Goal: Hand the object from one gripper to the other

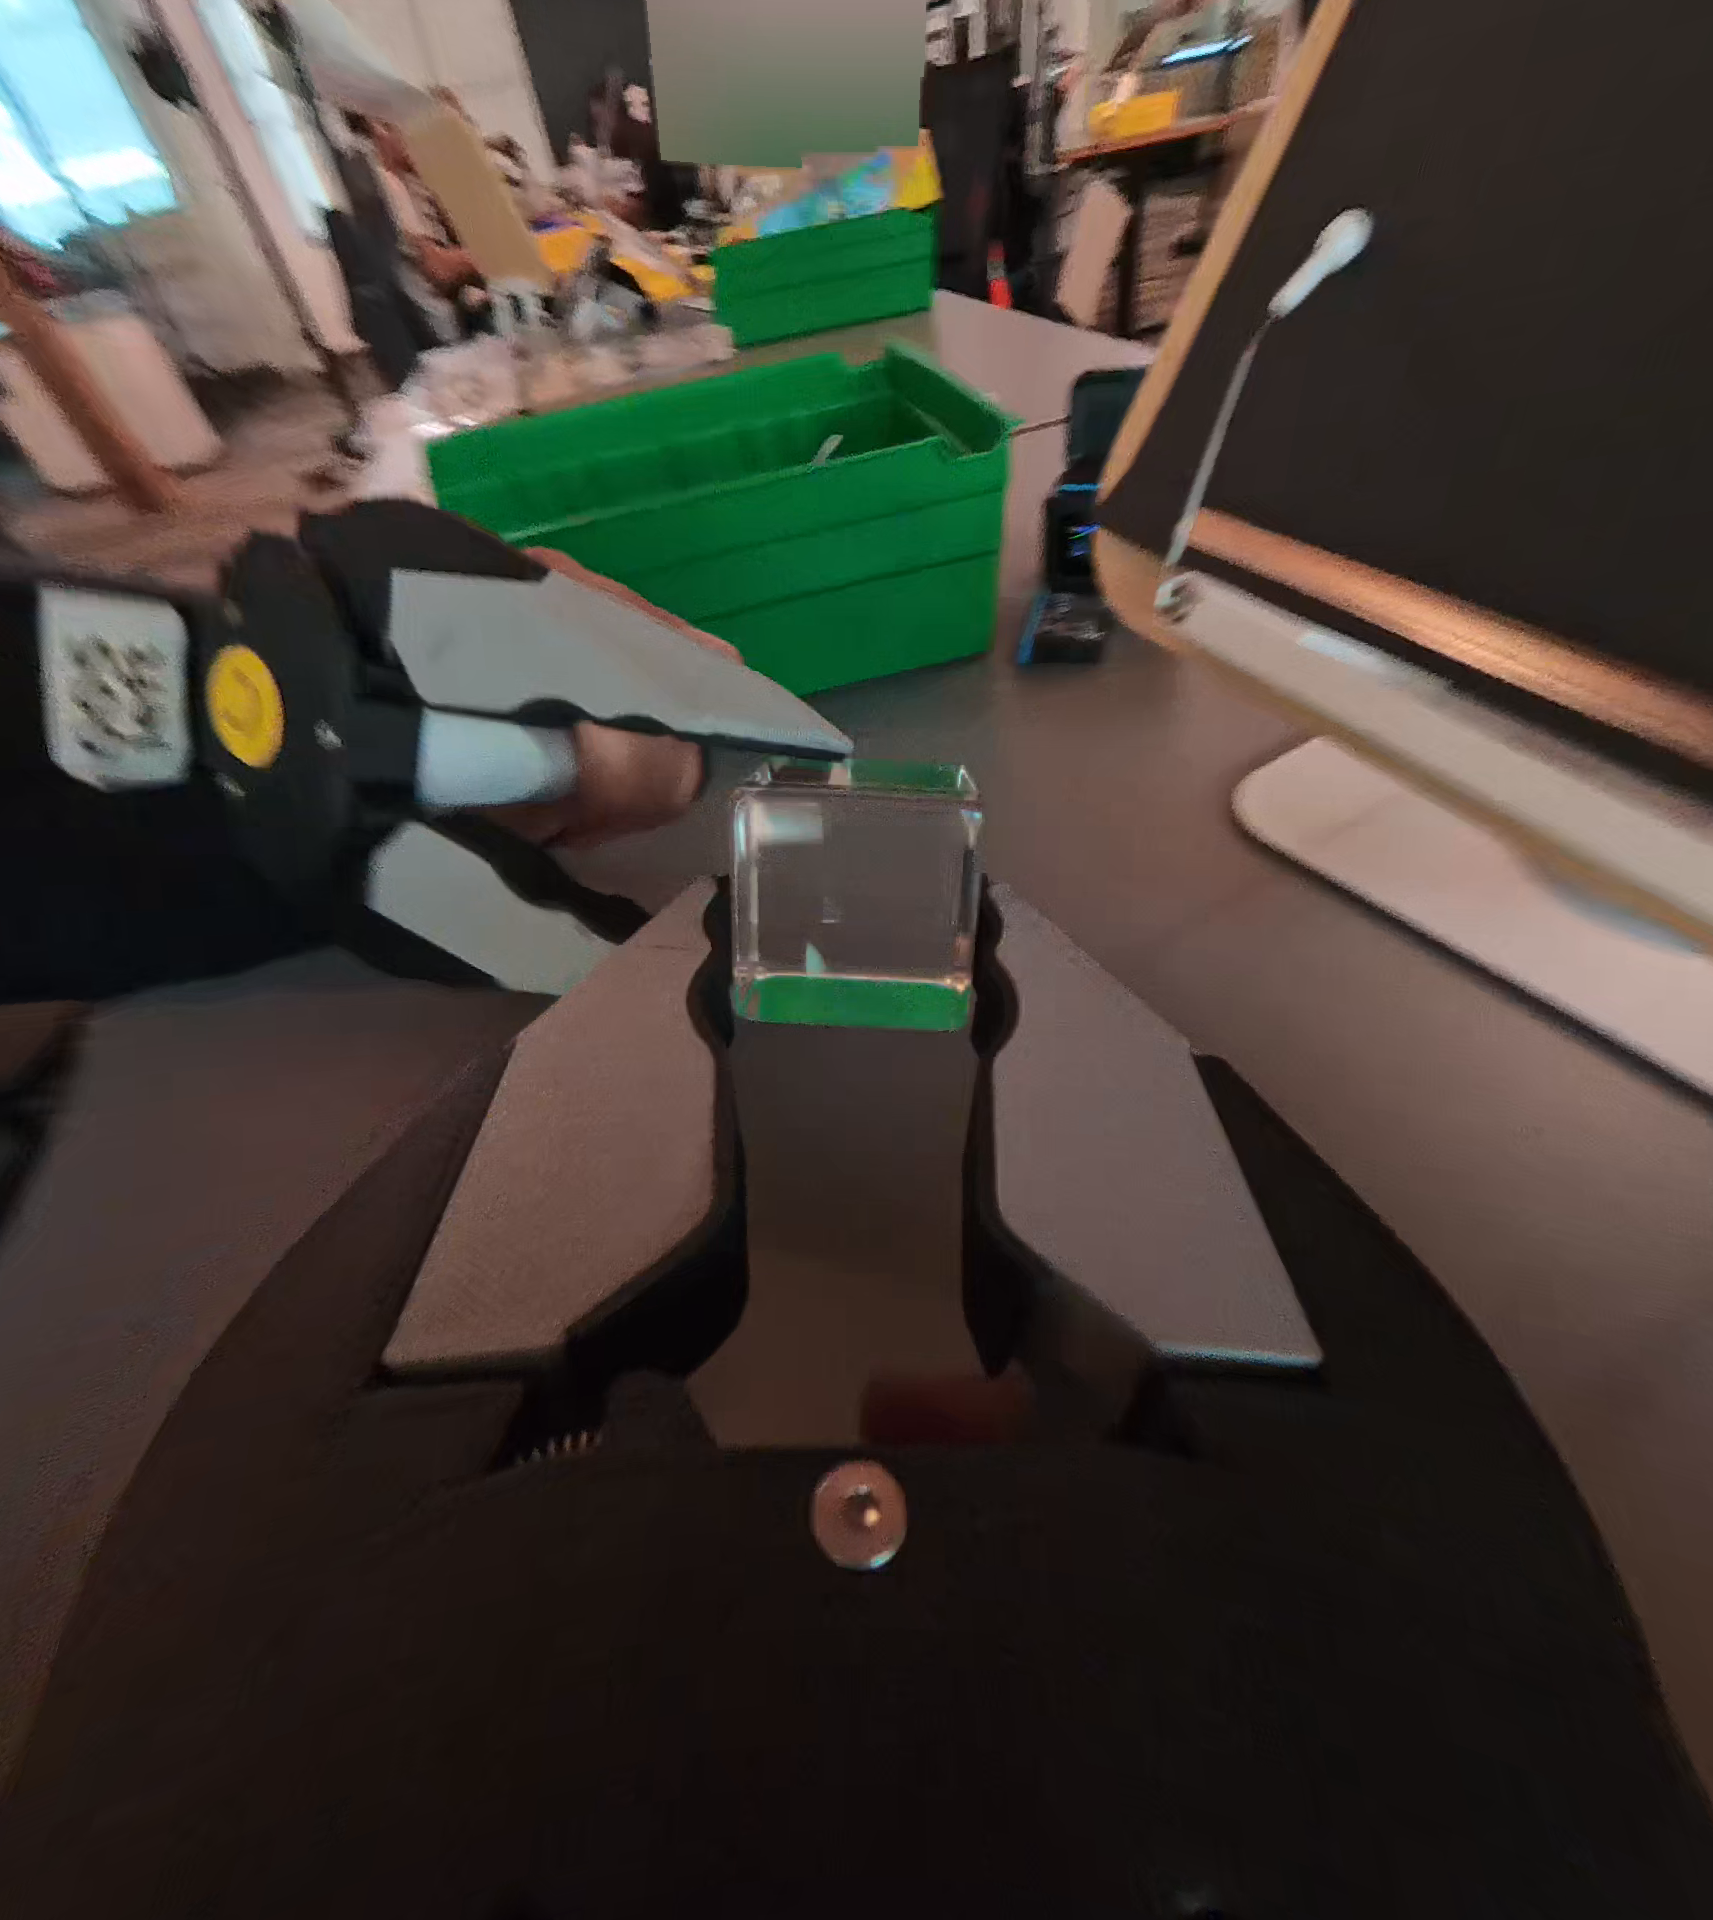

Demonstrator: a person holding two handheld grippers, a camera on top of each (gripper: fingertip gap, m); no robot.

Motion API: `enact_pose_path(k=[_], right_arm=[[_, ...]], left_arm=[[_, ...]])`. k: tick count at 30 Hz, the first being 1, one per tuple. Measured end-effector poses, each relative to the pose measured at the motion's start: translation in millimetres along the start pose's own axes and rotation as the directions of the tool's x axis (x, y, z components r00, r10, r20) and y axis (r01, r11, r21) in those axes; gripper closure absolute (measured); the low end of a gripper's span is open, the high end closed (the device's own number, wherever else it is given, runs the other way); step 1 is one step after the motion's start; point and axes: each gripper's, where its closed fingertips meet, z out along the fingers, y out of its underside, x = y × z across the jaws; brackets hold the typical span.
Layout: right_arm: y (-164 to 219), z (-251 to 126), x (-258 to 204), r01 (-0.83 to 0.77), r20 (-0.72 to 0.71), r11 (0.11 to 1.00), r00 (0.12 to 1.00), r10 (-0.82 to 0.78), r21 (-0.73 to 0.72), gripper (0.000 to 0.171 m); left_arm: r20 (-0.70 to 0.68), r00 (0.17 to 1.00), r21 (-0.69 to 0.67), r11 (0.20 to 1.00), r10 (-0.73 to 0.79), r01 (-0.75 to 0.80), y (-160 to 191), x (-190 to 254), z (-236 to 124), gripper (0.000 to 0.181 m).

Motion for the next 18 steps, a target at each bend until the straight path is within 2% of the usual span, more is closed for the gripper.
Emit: enact_pose_path(k=[3, 5, 6, 7, 9, 13, 15, 18], right_arm=[[-5, -11, 23, 0.203, -0.226, 0.978, 0.951, -0.210, -0.055, 0.129], [-9, -20, 36, 0.397, -0.377, 0.903, 0.821, -0.429, -0.164, 0.129], [-11, -22, 38, 0.494, -0.418, 0.837, 0.726, -0.546, -0.235, 0.129], [-11, -22, 37, 0.569, -0.431, 0.767, 0.637, -0.639, -0.296, 0.129], [-8, -16, 29, 0.651, -0.410, 0.664, 0.528, -0.744, -0.367, 0.129], [-17, -9, 12, 0.759, -0.399, 0.504, 0.346, -0.849, -0.412, 0.129], [-21, -9, 5, 0.778, -0.400, 0.485, 0.328, -0.856, -0.399, 0.129], [-24, -8, -11, 0.809, -0.374, 0.480, 0.352, -0.858, -0.340, 0.127]], left_arm=[[-0.132, 0.952, 0.014, 0.960, -0.275, 0.279, 0, 0, -2, 0.132], [-0.230, 0.850, -0.056, 0.879, -0.474, 0.474, 6, 3, -3, 0.128], [-0.213, 0.795, -0.085, 0.821, -0.568, 0.564, 12, -4, -1, 0.127], [-0.233, 0.726, -0.102, 0.759, -0.647, 0.643, 13, -5, 0, 0.126], [-0.310, 0.575, -0.148, 0.636, -0.757, 0.757, 10, 0, -1, 0.127], [-0.327, 0.398, -0.195, 0.474, -0.857, 0.859, 14, 0, 2, 0.117], [-0.371, 0.285, -0.206, 0.378, -0.884, 0.903, 10, -2, -1, 0.111], [-0.482, 0.105, -0.229, 0.240, -0.870, 0.943, -3, -4, -7, 0.107]])
